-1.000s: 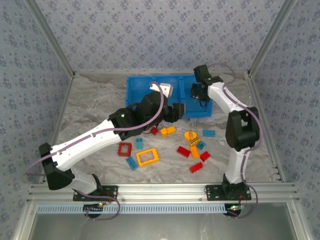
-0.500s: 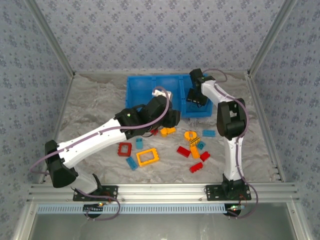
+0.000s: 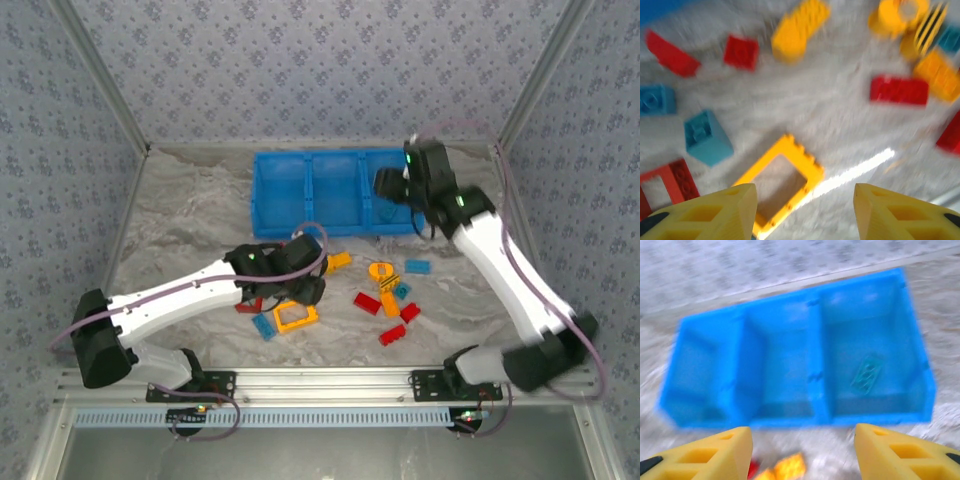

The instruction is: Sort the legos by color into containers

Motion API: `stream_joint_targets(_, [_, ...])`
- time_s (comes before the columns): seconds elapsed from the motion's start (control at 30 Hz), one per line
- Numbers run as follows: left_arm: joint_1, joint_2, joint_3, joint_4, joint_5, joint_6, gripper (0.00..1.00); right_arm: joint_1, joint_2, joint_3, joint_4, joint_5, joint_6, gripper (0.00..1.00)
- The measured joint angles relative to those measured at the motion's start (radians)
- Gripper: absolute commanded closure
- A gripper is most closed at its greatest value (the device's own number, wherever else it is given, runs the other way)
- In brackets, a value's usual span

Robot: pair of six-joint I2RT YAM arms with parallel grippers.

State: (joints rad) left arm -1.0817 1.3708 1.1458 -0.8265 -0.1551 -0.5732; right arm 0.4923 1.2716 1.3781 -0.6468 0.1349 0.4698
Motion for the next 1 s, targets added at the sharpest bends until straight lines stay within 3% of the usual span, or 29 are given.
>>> stream_joint_targets(0.17, [-0.076, 0.123, -0.045, -0.042, 0.065, 0.076, 0.51, 0.241, -0.382, -0.309, 0.009, -0.037, 0.012, 0.41])
stream_joint_targets(0.47, [-0.111, 0.286, -0.052, -0.064, 0.011, 0.14, 0.5, 0.507, -0.783, -0.591, -0.072, -0.04, 0.182, 0.41])
stream_joint_targets(0.6, [-0.11, 0.286, -0.068, -0.056, -0.02, 0.141, 0.5, 0.563, -0.824, -0.614, -0.095, -0.011, 0.232, 0.41])
stream_joint_targets(1.0, [-0.089, 0.309, -0.135, 0.008, -0.025, 0.147, 0.68, 0.582, -0.804, -0.649, -0.089, 0.008, 0.28, 0.42])
